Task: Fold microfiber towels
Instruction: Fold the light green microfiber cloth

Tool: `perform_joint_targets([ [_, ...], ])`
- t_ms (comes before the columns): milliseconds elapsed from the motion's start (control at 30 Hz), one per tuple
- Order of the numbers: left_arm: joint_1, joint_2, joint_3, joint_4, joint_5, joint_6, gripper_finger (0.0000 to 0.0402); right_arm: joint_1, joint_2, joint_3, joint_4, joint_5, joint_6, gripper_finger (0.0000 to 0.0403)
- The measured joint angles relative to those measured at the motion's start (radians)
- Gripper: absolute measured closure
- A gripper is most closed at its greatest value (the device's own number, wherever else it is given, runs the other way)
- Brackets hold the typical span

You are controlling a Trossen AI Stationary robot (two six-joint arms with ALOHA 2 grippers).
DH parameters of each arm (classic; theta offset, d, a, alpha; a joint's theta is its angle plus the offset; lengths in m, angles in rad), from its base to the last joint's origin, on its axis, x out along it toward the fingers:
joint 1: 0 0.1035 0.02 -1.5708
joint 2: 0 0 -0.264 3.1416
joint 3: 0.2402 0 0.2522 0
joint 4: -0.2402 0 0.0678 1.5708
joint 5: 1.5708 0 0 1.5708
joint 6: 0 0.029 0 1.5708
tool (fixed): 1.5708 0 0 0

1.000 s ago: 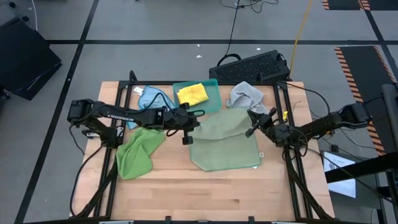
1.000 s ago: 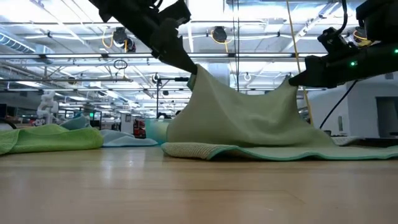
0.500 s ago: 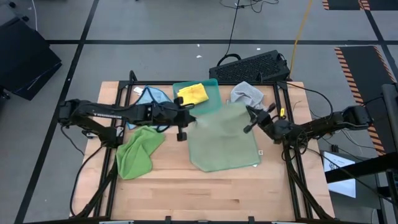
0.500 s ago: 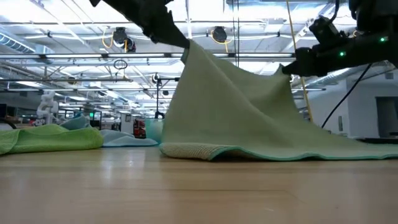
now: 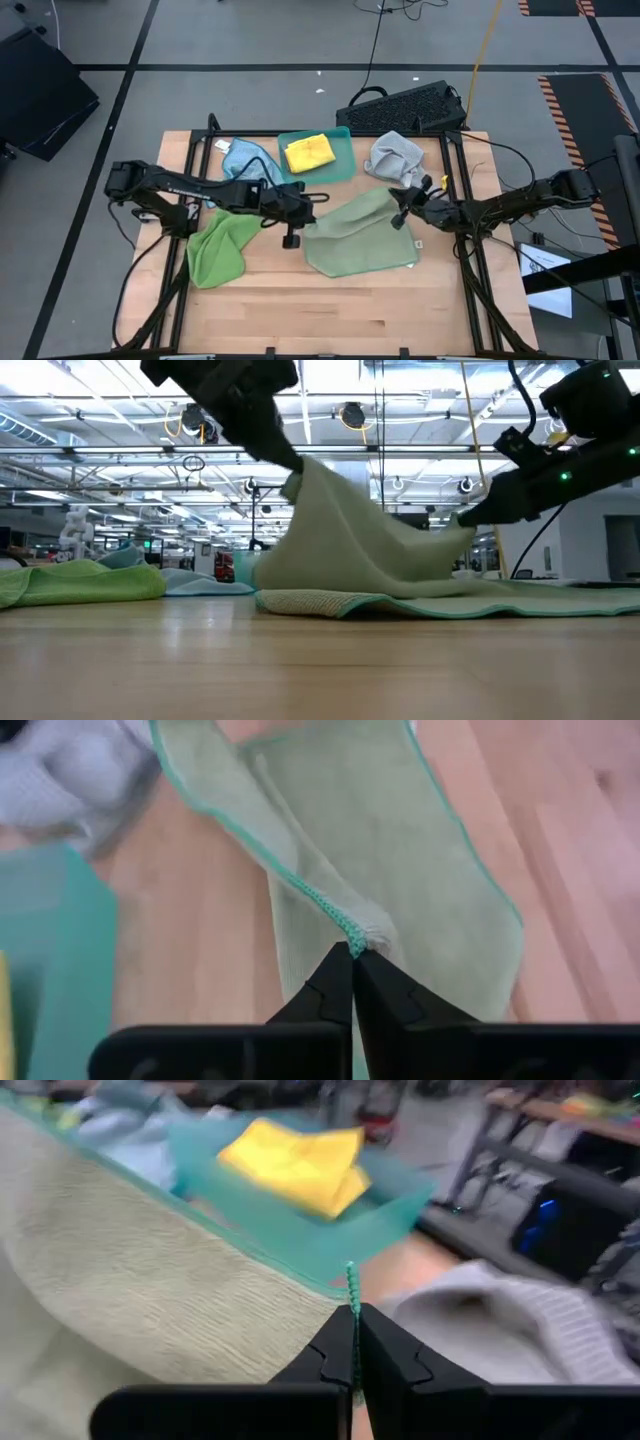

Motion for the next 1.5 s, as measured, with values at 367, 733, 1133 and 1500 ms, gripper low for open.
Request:
perform_joint_targets([
  [367,-0.025,0.086,-0.001,0.010,0.000,-0.019,0.0392,0.000,0.001,0.001,-0.114,-0.216,0.124,0.0399],
  [733,-0.028,0.110,0.000,0.000,0.000,-0.048,0.0388,-0.001,0.001,0.001,-0.206,-0.306,0.232,0.0399],
  [1133,-0.038,0.110,0.000,0.016,0.001,-0.083,0.0384,-0.004,0.000,0.001,-0.216,-0.429,0.233,0.0399],
  [1500,-0.059,0.117,0.000,0.021,0.004,-0.075,0.0388,-0.005,-0.006,0.001,-0.223,-0.521,0.230,0.0399],
])
